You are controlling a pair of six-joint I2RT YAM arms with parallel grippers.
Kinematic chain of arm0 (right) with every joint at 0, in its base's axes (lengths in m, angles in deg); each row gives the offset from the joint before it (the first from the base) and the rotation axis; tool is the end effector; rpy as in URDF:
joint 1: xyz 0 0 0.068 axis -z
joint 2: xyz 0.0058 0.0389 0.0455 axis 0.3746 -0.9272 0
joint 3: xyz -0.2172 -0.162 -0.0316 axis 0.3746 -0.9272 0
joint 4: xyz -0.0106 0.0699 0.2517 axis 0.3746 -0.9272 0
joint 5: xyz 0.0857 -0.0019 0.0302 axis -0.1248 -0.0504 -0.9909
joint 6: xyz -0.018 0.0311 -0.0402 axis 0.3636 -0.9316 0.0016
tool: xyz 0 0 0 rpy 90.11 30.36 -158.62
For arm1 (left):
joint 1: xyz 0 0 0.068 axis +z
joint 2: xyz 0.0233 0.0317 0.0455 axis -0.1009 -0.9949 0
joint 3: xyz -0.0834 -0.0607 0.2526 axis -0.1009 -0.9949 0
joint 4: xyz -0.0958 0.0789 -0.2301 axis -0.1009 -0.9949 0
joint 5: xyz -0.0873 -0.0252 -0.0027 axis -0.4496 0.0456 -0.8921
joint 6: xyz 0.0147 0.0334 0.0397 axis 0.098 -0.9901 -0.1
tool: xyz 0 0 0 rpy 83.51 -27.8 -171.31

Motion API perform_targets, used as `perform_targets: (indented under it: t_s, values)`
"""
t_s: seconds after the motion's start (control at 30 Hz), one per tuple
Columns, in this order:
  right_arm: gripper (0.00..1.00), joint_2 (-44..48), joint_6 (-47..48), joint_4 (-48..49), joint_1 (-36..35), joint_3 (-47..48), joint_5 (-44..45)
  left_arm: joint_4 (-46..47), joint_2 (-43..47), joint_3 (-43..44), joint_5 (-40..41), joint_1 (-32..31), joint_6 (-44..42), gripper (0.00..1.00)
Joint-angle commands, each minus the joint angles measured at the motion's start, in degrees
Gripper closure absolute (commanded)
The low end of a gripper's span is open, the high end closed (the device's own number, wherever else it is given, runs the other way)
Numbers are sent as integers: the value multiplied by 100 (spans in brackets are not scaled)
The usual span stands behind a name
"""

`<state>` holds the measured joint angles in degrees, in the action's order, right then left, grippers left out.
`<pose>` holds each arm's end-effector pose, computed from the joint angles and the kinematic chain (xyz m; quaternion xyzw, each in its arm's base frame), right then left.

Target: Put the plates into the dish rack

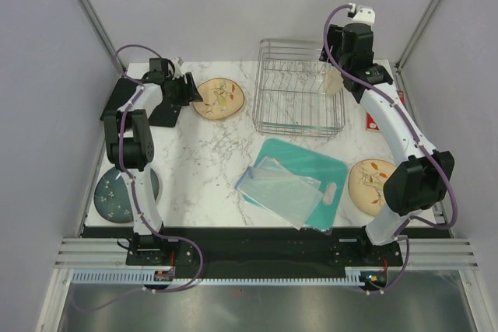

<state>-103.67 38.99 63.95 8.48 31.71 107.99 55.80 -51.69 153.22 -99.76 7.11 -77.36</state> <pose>0.3908 0.0822 0.4088 0.0938 0.7873 0.0102 0.6094 0.4862 -0.0024 0.1939 -0.0313 0.9221 -0.2113 0.3225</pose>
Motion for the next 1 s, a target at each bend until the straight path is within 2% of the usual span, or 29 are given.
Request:
perform_targets:
  t_s: [0.0, 0.13, 0.17, 0.23, 0.27, 0.33, 0.37, 0.47, 0.6, 0.7, 0.73, 0.97]
  values:
    - [26, 196, -203, -310, -28, -305, -321, 81, -258, 367, 215, 17, 114, 34]
    - [26, 249, -274, -398, -72, -472, -435, 116, -521, 525, 163, -27, 158, 42]
    - [26, 283, -291, -399, -98, -560, -539, 116, -557, 543, 76, -44, 159, 51]
    - [26, 310, -274, -434, -133, -683, -768, 169, -575, 491, -117, -44, 167, 60]
    - [26, 345, -239, -443, -151, -849, -926, 195, -549, 438, -319, -36, 176, 71]
    - [25, 372, -221, -434, -203, -1052, -1453, 230, -513, 246, -496, -27, 185, 84]
    - [25, 398, -212, -443, -221, -1244, -1637, 222, -444, 166, -592, -9, 194, 94]
    - [25, 363, -230, -425, -292, -1465, -2069, 213, -215, -308, -707, 35, 159, 98]
    - [24, 249, -204, -425, -353, -1492, -2543, 169, 679, -1125, -813, 166, -104, 98]
    - [24, 65, 199, -443, -415, -1413, -3421, -207, 1452, -1827, -927, 246, -629, 98]
    - [24, 12, 305, -443, -458, -1378, -4041, -331, 1603, -1943, -927, 246, -789, 98]
    - [19, -621, 798, -460, -1003, -1202, -5592, -1500, 2930, -3024, -1041, 289, -1950, 98]
